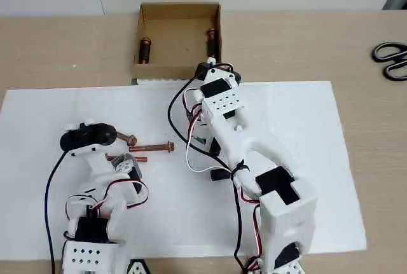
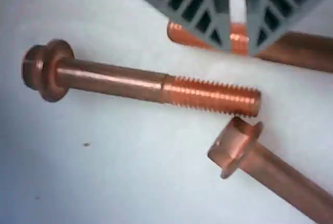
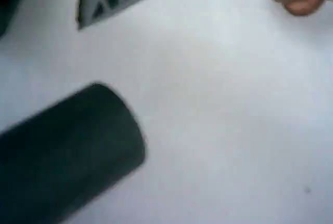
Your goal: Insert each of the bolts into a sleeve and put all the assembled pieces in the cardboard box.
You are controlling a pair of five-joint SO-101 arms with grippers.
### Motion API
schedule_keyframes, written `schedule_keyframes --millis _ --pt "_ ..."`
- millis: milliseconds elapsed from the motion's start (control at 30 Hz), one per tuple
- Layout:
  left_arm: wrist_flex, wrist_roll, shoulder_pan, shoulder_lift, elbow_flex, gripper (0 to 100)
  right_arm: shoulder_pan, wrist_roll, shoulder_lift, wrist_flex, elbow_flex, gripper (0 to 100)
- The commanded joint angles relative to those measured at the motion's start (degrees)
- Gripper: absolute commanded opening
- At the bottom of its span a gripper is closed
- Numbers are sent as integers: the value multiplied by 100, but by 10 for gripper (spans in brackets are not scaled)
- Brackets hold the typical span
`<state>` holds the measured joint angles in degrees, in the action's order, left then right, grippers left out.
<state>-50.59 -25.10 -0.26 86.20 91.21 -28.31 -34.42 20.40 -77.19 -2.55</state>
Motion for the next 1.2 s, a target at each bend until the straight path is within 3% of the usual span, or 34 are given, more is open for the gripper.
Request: schedule_keyframes --millis 0,600,1167 --pt "132 -35 -35 53 -31 7 -31 -18 -22 57 -26 108" --pt "132 -35 -35 53 -31 7 -31 0 -163 -277 -290 0" --pt "132 -35 -35 53 -31 7 13 0 -1578 -866 -607 2"
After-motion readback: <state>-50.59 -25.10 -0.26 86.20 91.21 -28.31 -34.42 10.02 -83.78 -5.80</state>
